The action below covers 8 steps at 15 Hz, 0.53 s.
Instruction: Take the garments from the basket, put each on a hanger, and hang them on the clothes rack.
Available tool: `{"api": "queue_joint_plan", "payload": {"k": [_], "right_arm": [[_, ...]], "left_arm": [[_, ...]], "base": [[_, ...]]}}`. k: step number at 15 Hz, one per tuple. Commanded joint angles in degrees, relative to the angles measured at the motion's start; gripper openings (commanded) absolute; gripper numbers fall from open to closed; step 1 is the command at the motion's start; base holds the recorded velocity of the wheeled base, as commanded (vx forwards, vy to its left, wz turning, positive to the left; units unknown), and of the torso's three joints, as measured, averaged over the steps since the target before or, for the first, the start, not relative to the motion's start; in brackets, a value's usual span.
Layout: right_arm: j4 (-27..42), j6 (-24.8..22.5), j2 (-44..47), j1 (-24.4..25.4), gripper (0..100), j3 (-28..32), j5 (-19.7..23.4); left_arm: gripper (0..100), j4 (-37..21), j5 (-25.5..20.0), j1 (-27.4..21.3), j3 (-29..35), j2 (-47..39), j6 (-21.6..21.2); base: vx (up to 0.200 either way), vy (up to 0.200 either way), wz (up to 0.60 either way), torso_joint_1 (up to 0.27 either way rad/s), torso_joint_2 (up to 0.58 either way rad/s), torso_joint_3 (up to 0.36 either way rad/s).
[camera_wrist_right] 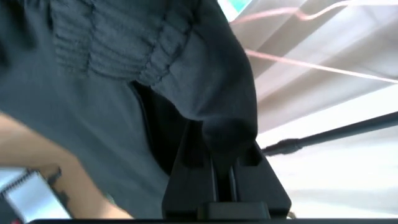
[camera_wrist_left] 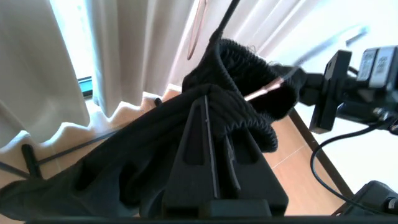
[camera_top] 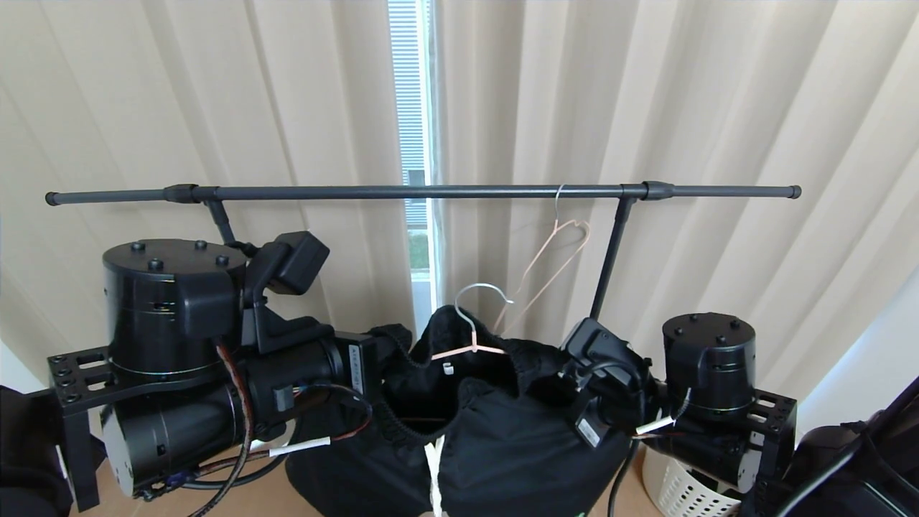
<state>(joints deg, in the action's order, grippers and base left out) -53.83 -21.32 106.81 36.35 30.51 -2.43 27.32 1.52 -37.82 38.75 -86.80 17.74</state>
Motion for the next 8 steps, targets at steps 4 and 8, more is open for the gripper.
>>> {"api": "queue_joint_plan", "payload": {"k": [4, 8], "right_arm": [[-1.71, 2.16, -0.20, 0.03, 0, 1.13, -0.04], [-1.71, 6.56, -0.29, 0.03, 0, 3.41, -0.12]], "left_arm": [[0, -0.07, 0.50, 0.37, -0.17, -1.09, -0.60], [0, 0.10, 3.13, 0.99, 0.09, -2.06, -1.39]], "base": [[0.000, 0.000, 0.00, 0.000, 0.00, 0.000], [0.000, 0.000, 0.00, 0.000, 0.00, 0.000]]}}
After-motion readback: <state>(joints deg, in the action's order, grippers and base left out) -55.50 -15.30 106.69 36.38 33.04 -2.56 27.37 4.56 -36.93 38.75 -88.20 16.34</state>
